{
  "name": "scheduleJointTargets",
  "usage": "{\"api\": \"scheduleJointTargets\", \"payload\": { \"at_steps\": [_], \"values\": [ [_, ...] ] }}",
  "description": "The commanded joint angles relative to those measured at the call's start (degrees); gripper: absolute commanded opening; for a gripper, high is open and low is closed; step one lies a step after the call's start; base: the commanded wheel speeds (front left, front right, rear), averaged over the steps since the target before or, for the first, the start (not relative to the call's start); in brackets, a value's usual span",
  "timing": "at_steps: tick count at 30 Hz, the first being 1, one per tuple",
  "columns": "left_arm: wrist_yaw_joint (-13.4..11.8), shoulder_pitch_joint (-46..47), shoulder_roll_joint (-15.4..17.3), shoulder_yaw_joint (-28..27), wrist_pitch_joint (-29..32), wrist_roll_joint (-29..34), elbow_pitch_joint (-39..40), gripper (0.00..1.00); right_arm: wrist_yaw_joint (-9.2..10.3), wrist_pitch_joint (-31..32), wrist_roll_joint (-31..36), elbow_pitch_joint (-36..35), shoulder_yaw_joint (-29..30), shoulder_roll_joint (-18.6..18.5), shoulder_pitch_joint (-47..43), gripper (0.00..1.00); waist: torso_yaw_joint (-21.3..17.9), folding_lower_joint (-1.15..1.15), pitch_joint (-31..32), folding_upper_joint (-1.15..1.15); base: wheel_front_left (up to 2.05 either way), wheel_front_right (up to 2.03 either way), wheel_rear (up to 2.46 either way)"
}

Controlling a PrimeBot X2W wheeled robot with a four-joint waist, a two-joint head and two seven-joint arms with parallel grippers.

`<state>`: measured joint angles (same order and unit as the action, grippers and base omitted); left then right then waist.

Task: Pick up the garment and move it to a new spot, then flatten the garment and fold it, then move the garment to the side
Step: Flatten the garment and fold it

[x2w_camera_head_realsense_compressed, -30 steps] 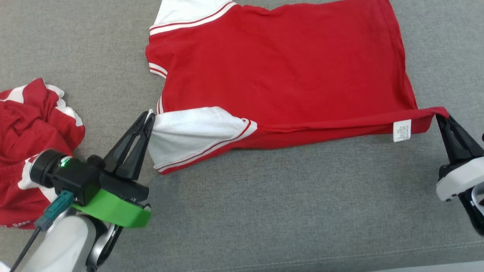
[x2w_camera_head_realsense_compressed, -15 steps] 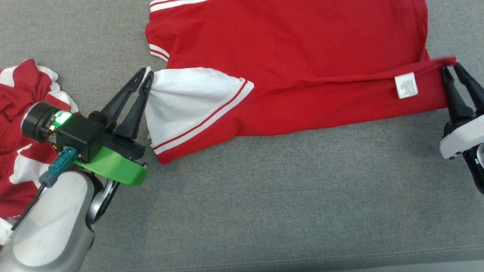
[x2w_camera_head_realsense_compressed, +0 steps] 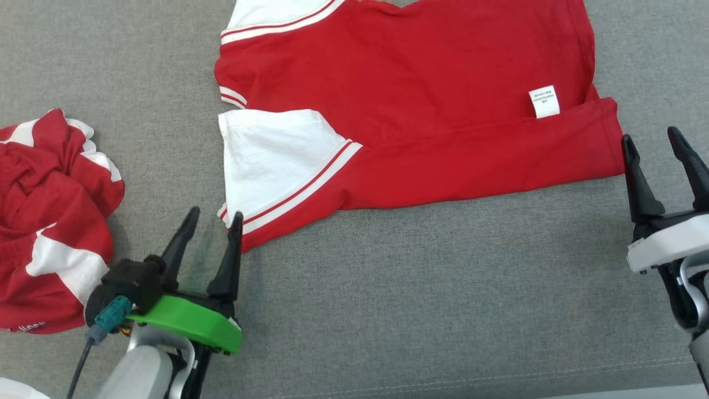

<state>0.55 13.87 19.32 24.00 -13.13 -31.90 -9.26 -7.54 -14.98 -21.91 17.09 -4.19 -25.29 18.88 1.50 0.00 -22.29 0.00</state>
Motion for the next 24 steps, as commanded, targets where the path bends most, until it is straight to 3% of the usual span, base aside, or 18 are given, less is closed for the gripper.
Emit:
{"api": "scheduleJointTargets", "payload": {
  "at_steps": [1, 6, 13, 15, 16, 24],
  "values": [
    [0.41, -0.75, -0.92, -0.47, 0.19, -1.65, -0.49, 1.0, 0.1, -0.26, 0.35, -0.64, 0.63, 0.49, -1.43, 1.0, -0.5, 0.0, 1.04, 0.0, 0.0, 0.0, 0.0],
    [1.41, -1.23, -2.5, -0.25, 2.93, -5.31, -4.69, 1.0, 0.1, -0.26, 0.74, -1.62, 1.39, 1.63, -3.17, 1.0, -0.83, 0.0, 1.29, 0.0, 0.0, 0.0, 0.0],
    [-0.11, 0.93, -4.07, 0.54, 8.98, -7.6, -10.45, 1.0, 0.1, -0.27, 0.99, -2.0, 0.74, 1.84, -2.44, 1.0, -1.35, 0.0, 0.77, 0.0, 0.0, 0.0, 0.0],
    [0.33, 1.38, -4.3, 0.76, 8.71, -7.59, -10.6, 0.13, 0.1, -0.27, 0.85, -1.71, 0.45, 1.94, -2.34, 1.0, -1.3, 0.0, 0.59, 0.0, 0.0, 0.0, 0.0],
    [0.68, 1.41, -4.47, 0.93, 8.69, -7.9, -10.56, 0.0, 0.1, -0.28, 0.61, -1.38, 0.28, 2.01, -2.39, 1.0, -1.24, 0.0, 0.57, 0.0, 0.0, 0.0, 0.0],
    [2.54, 0.45, -2.13, 1.47, 9.41, -8.01, -7.09, 0.0, 0.1, -0.27, -4.06, 5.74, -1.39, 3.35, 0.11, 1.0, -0.15, 0.0, 0.68, 0.0, 0.0, 0.0, 0.0]
  ]
}}
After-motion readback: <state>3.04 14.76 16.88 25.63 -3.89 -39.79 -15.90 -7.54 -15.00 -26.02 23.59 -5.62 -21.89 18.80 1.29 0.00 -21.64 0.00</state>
